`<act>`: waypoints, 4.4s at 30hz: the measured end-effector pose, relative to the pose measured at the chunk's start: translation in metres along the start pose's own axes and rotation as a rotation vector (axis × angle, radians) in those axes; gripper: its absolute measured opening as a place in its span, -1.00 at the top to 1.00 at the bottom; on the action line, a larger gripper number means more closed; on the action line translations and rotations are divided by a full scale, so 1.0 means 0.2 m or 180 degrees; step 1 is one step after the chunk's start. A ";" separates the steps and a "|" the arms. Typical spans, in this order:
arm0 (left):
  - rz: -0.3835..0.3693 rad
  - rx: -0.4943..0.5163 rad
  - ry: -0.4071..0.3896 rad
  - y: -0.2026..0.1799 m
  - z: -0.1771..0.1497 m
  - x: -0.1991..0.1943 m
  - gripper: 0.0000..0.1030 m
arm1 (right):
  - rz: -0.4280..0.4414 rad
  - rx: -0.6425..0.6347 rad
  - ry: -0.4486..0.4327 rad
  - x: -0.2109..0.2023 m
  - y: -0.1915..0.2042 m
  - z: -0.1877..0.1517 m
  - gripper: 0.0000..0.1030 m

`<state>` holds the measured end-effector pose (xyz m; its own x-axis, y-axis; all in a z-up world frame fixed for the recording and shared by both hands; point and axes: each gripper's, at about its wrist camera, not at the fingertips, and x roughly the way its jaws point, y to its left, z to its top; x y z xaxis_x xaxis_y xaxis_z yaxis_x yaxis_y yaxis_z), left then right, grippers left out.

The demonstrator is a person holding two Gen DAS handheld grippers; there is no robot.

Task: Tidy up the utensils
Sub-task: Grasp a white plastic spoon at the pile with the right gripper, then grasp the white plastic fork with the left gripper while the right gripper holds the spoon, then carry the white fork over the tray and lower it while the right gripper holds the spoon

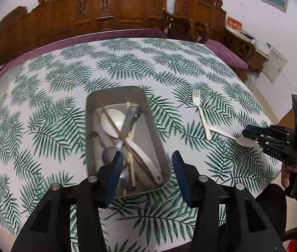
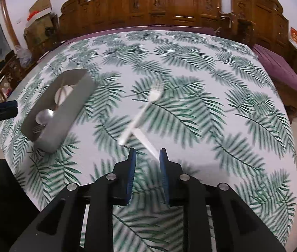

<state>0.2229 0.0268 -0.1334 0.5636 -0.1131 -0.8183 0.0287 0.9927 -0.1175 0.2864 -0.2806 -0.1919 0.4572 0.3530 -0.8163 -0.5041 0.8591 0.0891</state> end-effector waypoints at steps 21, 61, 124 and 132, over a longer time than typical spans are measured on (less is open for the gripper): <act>0.0059 0.0272 0.0198 -0.25 0.03 0.15 0.08 | 0.0179 0.0143 0.0269 0.12 -0.20 -0.12 0.23; -0.0169 0.0479 0.0520 -0.66 0.37 0.85 0.46 | 0.0297 0.0159 0.0242 0.07 -0.29 -0.10 0.86; -0.0007 0.0053 0.0047 -0.12 0.31 0.22 0.88 | 0.0491 -0.0308 -0.0076 -0.14 0.17 0.09 0.86; 0.0037 -0.0072 0.0055 0.04 0.29 0.22 0.88 | 0.0483 -0.0328 -0.0040 -0.13 0.24 0.11 0.86</act>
<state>0.2949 0.0320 -0.1379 0.5493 -0.1026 -0.8293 0.0034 0.9927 -0.1206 0.2657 -0.2399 -0.1535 0.3789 0.4807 -0.7908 -0.6401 0.7533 0.1512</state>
